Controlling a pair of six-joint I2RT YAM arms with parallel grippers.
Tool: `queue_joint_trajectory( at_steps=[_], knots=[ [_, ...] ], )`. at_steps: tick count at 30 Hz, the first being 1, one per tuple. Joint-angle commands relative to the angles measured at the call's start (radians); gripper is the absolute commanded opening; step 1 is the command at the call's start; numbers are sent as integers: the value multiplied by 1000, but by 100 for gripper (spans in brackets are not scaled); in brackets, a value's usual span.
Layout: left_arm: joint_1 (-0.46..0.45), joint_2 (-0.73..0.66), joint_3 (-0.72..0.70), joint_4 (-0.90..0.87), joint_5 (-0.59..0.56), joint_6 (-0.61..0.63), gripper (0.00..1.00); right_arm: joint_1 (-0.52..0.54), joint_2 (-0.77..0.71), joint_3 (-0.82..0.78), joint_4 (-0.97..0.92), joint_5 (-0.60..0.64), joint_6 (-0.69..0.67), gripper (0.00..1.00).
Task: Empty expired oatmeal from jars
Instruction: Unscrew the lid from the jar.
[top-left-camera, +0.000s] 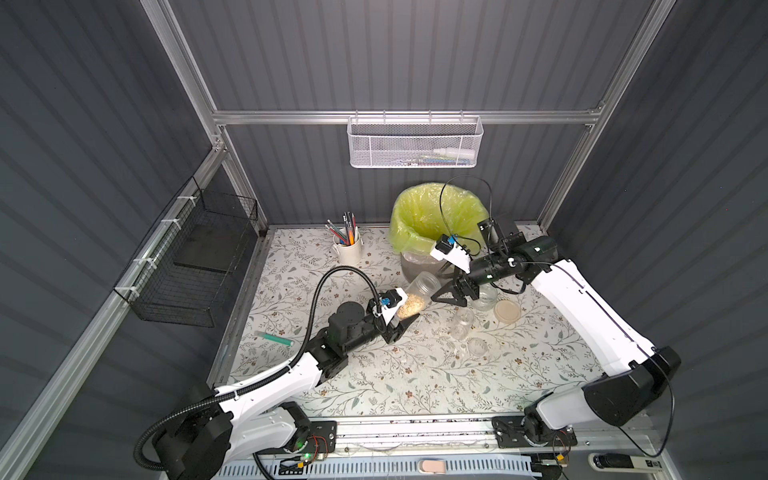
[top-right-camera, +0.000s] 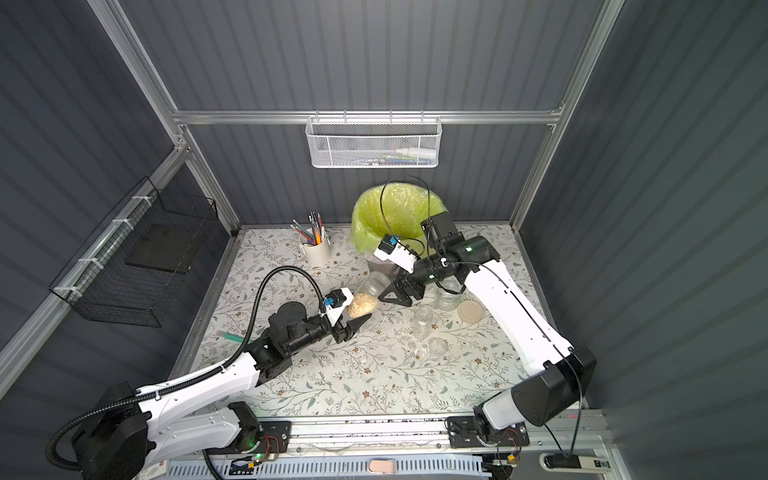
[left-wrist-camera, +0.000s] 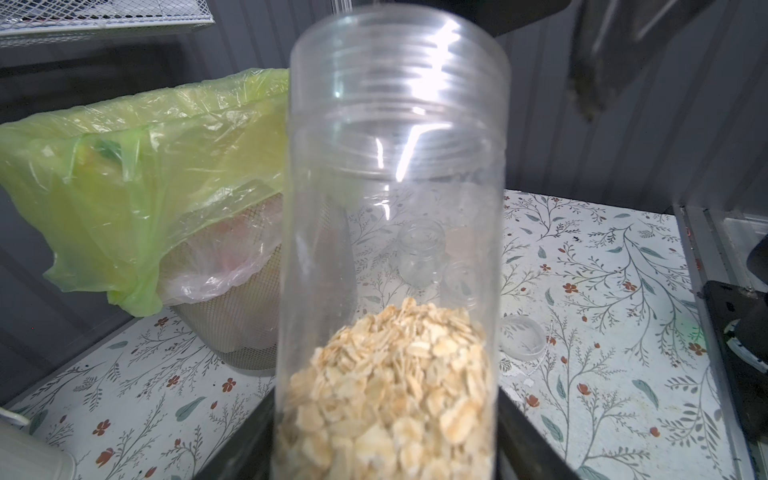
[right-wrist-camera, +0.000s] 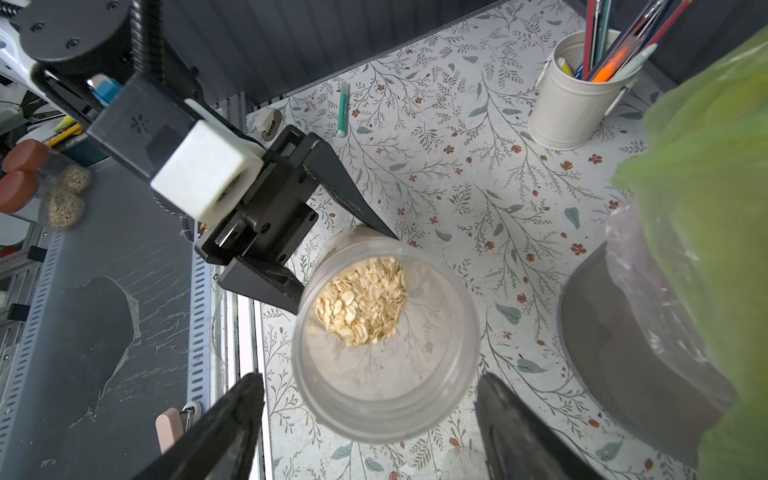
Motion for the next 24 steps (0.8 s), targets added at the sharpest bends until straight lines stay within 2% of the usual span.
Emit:
queue_joint_trajectory(
  at_steps=[1, 5, 8, 10, 13, 17, 20, 24],
  knots=[
    [5, -14, 49, 17, -11, 8, 7, -14, -64, -39, 57, 19, 51, 83],
    [5, -15, 71, -9, -33, 45, 8, -28, -161, -130, 190, 62, 187, 87],
    [5, -4, 93, -31, -56, 82, 8, -45, -207, -137, 234, 98, 388, 90],
    [4, 6, 108, -44, -67, 109, 8, -50, -205, -88, 189, 123, 549, 88],
    [-1, 26, 126, -41, -64, 144, 7, -55, -175, -4, 81, 53, 730, 86],
    [-27, 65, 169, -60, -97, 208, 7, -73, -129, 52, -33, 115, 1034, 85],
    [-42, 95, 191, -60, -107, 241, 8, -78, -115, 36, -52, 43, 1142, 83],
    [-55, 112, 204, -48, -114, 273, 8, -82, -115, 19, -76, 81, 1210, 83]
  ],
)
